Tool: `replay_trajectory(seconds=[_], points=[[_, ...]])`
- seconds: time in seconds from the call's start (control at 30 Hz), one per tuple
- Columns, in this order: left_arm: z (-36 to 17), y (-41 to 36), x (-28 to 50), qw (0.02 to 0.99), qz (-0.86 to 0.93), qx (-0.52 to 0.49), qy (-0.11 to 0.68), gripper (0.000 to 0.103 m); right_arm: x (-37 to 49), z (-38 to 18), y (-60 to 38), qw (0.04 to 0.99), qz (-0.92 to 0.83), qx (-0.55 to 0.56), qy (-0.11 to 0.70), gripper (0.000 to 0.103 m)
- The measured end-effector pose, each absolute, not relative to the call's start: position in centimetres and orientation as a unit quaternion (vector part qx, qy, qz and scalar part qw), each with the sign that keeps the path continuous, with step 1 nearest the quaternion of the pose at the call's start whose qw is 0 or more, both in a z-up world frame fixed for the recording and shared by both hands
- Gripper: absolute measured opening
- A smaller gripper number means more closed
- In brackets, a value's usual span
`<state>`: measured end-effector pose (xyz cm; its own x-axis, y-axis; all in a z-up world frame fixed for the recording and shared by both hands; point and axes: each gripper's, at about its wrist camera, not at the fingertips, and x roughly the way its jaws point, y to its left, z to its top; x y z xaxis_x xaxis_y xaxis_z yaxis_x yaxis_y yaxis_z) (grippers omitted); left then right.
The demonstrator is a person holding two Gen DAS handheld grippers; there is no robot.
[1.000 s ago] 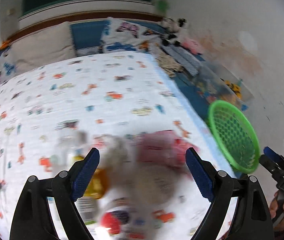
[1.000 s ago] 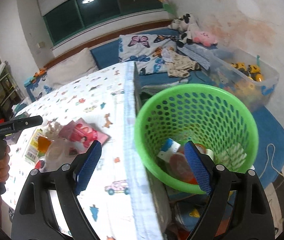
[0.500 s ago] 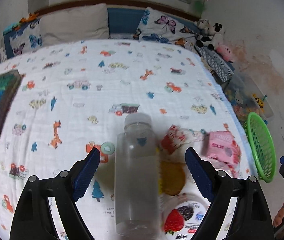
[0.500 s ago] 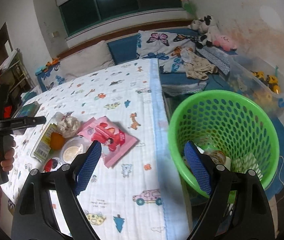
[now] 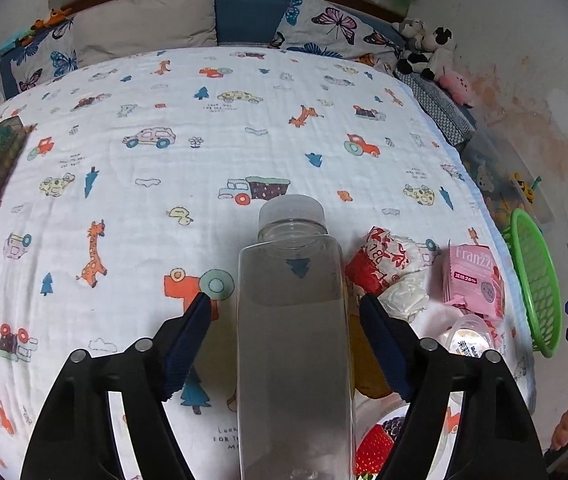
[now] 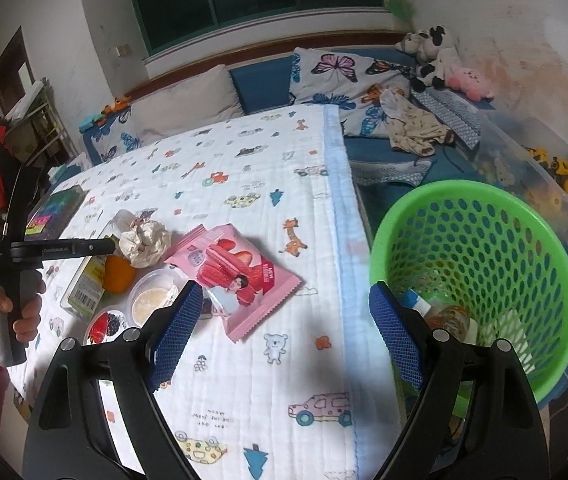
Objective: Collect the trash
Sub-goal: 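Grasp the clear water bottle with the left tool while the right tool approaches the pink wafer package, then close the right tool on the pink wafer package and lift it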
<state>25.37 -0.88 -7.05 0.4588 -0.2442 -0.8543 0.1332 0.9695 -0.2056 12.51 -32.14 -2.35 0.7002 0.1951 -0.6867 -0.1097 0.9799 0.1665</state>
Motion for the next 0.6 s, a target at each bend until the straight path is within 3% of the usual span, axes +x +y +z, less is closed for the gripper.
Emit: replay_trajectory(seconds=[0.17,0.3,0.6], points=[[-7.5,-1.1,25.6,0.849,-0.117,-0.056,0.512,0.07,13.4,-2.7,-31.1,0.916,0.105,0.045,0.385,0.085],[-7.8,-1.3,25.8,0.845,-0.126,-0.058,0.516,0.057,14.2,-3.1,-30.2,0.909,0.132,0.036,0.394,0.085],[-7.4,-1.0,25.5,0.843,-0.141,-0.067,0.515,0.056,16.1,-4.6,-28.8,0.894,0.172,-0.012,0.413,0.085]])
